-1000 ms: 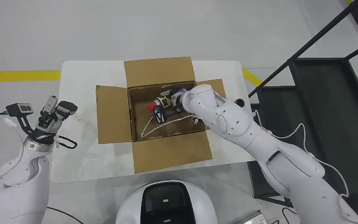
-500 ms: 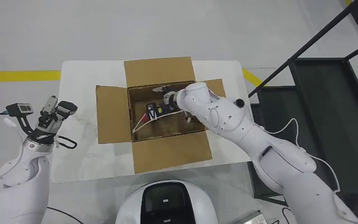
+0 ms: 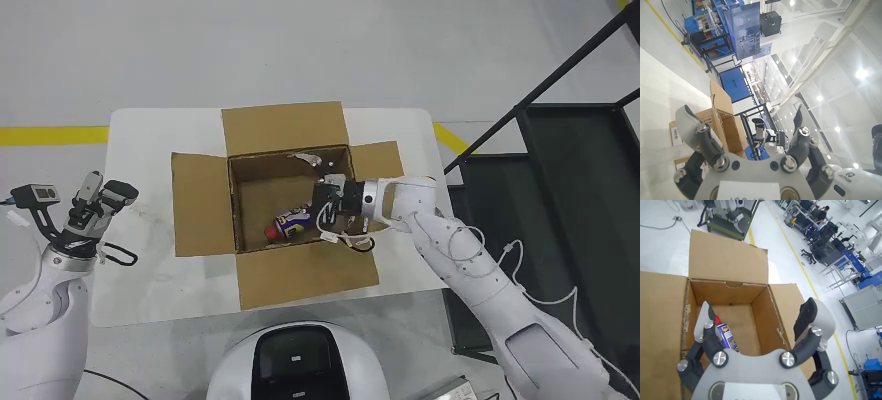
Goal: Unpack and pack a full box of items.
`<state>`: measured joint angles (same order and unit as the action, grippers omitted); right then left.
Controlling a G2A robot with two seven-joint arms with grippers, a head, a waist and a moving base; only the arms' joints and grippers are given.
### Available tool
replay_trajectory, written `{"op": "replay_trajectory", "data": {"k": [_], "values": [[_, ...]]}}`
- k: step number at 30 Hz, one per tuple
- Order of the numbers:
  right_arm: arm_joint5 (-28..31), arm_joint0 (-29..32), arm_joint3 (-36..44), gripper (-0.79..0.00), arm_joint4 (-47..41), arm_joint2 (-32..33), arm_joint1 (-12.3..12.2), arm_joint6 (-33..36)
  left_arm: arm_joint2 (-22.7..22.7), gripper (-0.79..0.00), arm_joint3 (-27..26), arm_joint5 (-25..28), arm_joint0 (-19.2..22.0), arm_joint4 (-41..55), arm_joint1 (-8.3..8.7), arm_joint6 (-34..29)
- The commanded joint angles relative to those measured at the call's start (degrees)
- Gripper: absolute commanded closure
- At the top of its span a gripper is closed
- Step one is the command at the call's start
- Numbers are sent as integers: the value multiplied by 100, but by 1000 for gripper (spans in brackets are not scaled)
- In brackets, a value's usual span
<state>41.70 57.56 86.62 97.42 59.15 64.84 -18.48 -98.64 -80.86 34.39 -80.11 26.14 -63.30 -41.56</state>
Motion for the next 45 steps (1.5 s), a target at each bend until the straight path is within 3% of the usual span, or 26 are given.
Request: {"op": "replay_trajectory", "data": {"k": [1,9,16,34,45], "values": [[-16,461,341,-785,-135,476,-105,283,0,-785,0,0,0,0,0,0],[-75,2021,897,-785,-1225,2075,-372,659,0,-785,0,0,0,0,0,0],[-798,2931,897,-785,-1934,2802,-413,799,0,-785,0,0,0,0,0,0],[-886,3001,910,-785,-1994,2820,-408,790,0,-785,0,0,0,0,0,0],[-344,3391,56,-785,-2411,3408,-501,968,0,-785,0,0,0,0,0,0]]}}
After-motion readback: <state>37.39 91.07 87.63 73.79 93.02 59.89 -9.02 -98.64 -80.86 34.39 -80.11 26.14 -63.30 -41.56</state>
